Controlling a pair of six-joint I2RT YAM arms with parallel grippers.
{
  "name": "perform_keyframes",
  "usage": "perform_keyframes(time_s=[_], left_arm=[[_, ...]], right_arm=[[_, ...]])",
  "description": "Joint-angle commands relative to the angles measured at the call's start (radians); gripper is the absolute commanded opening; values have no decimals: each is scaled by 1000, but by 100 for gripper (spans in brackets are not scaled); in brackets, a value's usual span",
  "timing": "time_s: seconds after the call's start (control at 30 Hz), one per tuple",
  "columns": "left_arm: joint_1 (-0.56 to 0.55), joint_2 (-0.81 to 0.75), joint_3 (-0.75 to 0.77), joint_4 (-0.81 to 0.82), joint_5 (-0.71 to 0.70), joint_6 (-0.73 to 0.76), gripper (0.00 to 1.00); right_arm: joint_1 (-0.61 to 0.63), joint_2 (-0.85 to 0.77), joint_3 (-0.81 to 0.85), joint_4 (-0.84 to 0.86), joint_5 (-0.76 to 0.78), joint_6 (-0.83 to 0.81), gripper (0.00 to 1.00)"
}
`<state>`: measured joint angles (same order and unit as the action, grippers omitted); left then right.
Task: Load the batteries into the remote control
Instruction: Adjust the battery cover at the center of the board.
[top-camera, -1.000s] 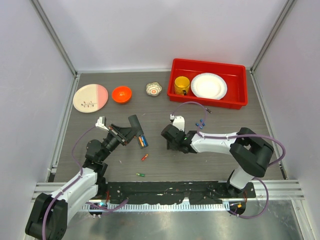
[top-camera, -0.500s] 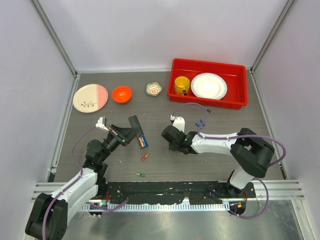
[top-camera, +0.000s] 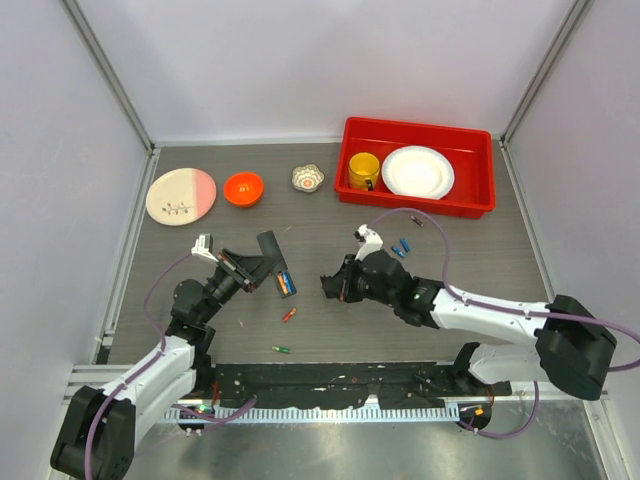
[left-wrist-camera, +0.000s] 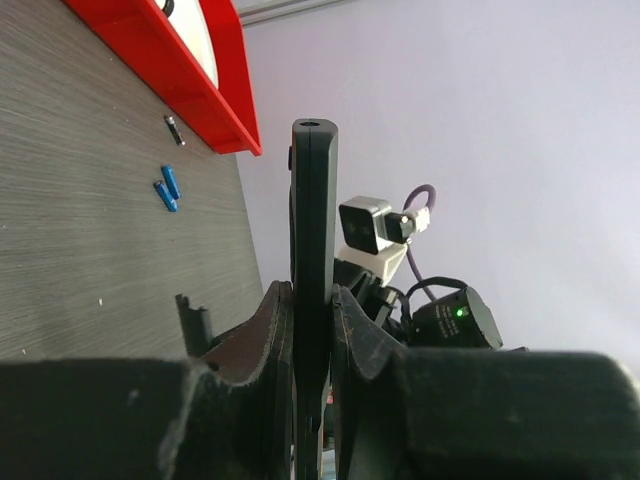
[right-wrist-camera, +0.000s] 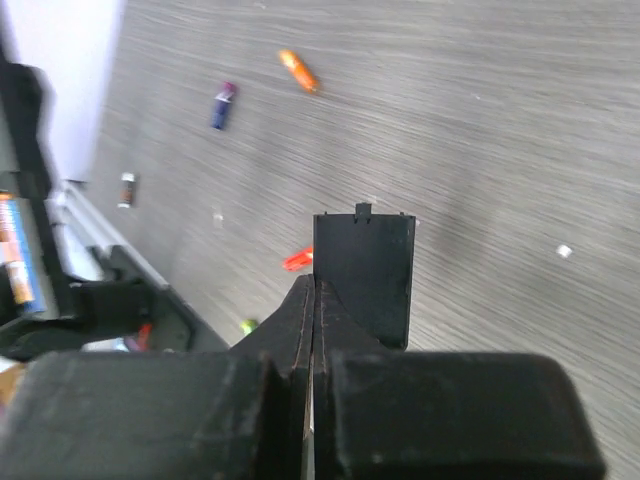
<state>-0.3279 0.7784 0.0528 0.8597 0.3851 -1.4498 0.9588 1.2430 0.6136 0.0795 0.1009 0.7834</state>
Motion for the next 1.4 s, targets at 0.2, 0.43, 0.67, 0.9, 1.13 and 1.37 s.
perform_keyframes(time_s=[0.2, 0.43, 0.67, 0.9, 1.13, 1.37], left_arm=[[-5, -30, -1, 35, -6, 3, 0], [-5, -34, -1, 27, -11, 2, 0], [-5, -28, 1, 21, -12, 8, 0], [-3, -13, 2, 22, -15, 14, 0], [-5, 5, 2, 38, -14, 12, 0], [-5, -5, -1, 33, -14, 11, 0]], right_arm=[[-285, 81, -353, 840, -490, 342, 1], [-321, 297, -476, 1230, -527, 462, 1], [-338, 322, -491, 1176, -509, 442, 1], [-356, 153, -454, 737, -419, 295, 1], [-384, 108, -454, 644, -405, 244, 1], [-385, 156, -459, 698, -417, 270, 21]])
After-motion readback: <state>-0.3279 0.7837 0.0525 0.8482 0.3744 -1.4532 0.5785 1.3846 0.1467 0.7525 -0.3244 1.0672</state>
